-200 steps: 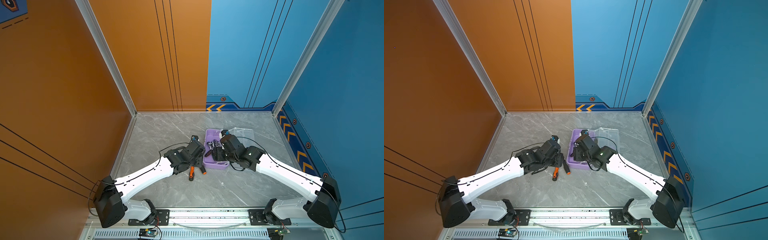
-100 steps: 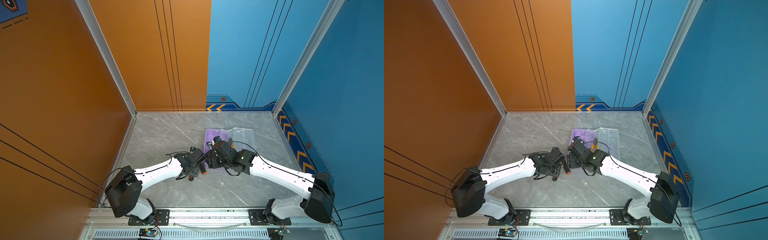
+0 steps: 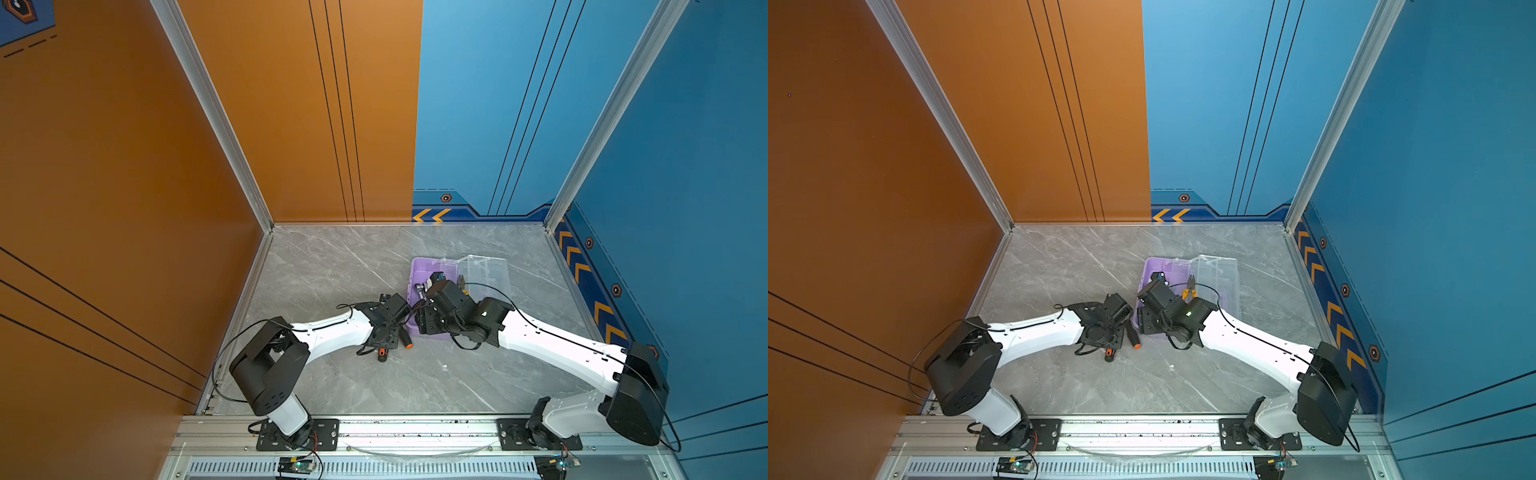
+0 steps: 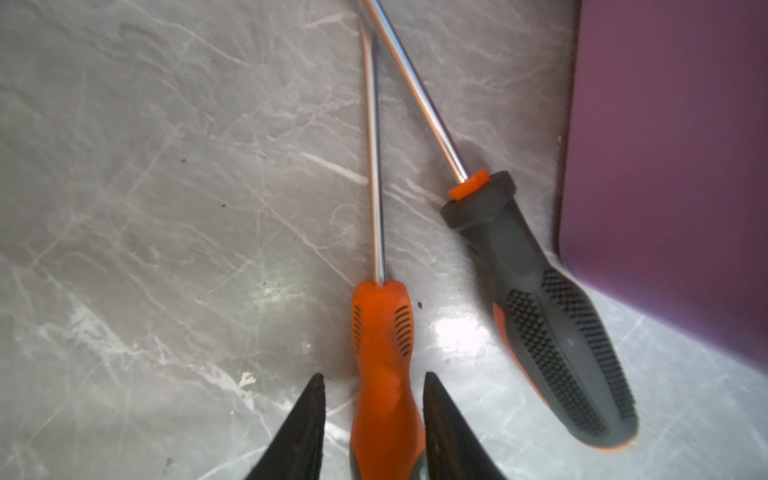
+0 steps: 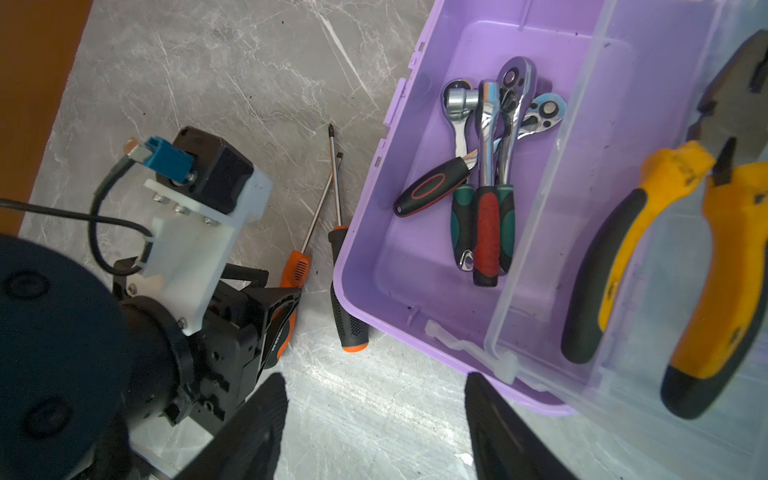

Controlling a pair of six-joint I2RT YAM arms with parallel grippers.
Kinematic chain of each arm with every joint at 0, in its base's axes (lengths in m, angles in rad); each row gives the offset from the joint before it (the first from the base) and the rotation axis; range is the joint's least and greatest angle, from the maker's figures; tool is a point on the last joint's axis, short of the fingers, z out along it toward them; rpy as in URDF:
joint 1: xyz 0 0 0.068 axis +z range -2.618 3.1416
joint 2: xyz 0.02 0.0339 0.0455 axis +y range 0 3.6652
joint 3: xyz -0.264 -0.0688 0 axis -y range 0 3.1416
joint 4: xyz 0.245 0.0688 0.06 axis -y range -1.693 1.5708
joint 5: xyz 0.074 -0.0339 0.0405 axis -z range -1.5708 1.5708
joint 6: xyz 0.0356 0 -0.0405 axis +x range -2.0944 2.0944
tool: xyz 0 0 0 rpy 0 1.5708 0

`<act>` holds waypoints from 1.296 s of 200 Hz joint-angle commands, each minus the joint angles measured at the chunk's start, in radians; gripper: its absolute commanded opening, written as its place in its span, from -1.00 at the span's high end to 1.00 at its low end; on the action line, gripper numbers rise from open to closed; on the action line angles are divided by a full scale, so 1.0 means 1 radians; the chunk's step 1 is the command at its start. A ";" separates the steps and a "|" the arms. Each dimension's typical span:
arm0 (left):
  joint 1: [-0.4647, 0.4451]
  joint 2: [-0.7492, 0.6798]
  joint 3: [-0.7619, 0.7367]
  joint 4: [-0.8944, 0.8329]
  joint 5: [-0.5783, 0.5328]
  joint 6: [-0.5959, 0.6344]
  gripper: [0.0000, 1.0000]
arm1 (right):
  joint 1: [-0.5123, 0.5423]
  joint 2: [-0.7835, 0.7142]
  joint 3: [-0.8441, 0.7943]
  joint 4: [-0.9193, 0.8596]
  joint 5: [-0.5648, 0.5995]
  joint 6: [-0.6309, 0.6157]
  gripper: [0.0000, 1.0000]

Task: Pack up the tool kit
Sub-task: 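Grasp the orange-handled screwdriver by its handle with the left gripper, then lift the orange screwdriver and carry it over the clear tray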

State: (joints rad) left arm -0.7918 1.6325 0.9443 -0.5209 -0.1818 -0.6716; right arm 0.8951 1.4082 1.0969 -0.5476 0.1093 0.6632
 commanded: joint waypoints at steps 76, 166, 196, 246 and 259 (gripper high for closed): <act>0.042 0.038 0.007 0.021 0.051 -0.002 0.68 | -0.033 -0.044 -0.031 0.000 0.002 0.012 -0.36; 0.029 -0.200 0.187 -0.142 0.050 0.015 1.00 | -0.086 -0.114 0.015 0.004 0.015 -0.008 -0.34; -0.038 -0.106 0.398 -0.140 0.079 0.042 1.00 | -0.154 -0.206 -0.006 0.003 0.029 -0.006 -0.32; -0.118 0.161 0.769 -0.138 0.131 0.104 1.00 | -0.312 -0.374 -0.058 -0.019 0.032 0.004 -0.29; -0.133 0.225 0.852 -0.137 0.142 0.107 1.00 | -0.336 -0.403 -0.067 -0.023 0.026 0.006 -0.28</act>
State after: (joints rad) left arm -0.8982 1.7664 1.6775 -0.6456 -0.0849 -0.6029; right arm 0.5911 1.0447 1.0592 -0.5476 0.1177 0.6701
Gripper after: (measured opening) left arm 0.232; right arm 0.644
